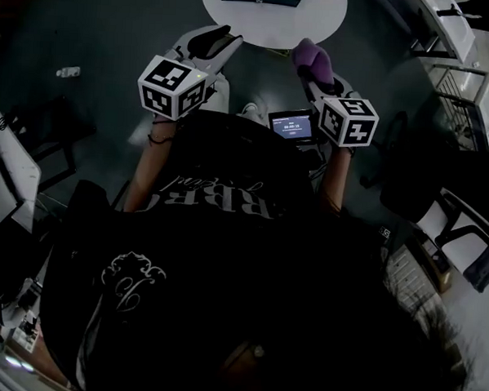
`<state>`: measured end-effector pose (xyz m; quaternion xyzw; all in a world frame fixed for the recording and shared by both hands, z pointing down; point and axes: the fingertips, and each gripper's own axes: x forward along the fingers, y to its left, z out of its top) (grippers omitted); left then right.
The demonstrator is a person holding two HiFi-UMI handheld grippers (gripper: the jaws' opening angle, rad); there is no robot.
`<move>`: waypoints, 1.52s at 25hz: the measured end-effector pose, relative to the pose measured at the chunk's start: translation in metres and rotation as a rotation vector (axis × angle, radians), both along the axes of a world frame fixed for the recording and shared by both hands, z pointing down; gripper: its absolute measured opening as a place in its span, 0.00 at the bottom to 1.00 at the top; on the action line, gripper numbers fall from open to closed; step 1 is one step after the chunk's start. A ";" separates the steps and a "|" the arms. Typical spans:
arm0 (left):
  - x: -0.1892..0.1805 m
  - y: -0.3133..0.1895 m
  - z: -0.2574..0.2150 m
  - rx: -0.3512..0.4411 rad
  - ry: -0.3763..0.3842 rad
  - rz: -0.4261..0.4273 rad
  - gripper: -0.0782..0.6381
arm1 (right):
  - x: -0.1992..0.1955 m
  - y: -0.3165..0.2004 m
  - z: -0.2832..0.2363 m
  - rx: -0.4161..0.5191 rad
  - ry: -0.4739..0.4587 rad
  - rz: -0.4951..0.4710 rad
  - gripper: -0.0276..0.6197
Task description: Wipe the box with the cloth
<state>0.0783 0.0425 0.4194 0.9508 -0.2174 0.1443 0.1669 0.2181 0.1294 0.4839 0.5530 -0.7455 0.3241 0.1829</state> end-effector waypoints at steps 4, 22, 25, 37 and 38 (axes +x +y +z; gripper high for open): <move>-0.005 0.029 0.007 -0.013 -0.033 -0.006 0.29 | -0.006 0.022 0.004 0.002 -0.005 -0.009 0.22; -0.057 0.053 -0.019 0.057 -0.019 0.041 0.29 | -0.061 0.046 -0.022 0.055 -0.067 0.087 0.22; -0.090 0.058 -0.017 0.060 -0.027 0.052 0.29 | -0.089 0.052 -0.022 0.043 -0.038 0.094 0.22; -0.201 0.093 -0.001 0.033 -0.021 0.113 0.29 | -0.199 0.081 -0.016 0.019 -0.005 0.123 0.22; -0.204 0.095 0.000 0.031 -0.018 0.116 0.29 | -0.202 0.083 -0.016 0.019 -0.002 0.126 0.22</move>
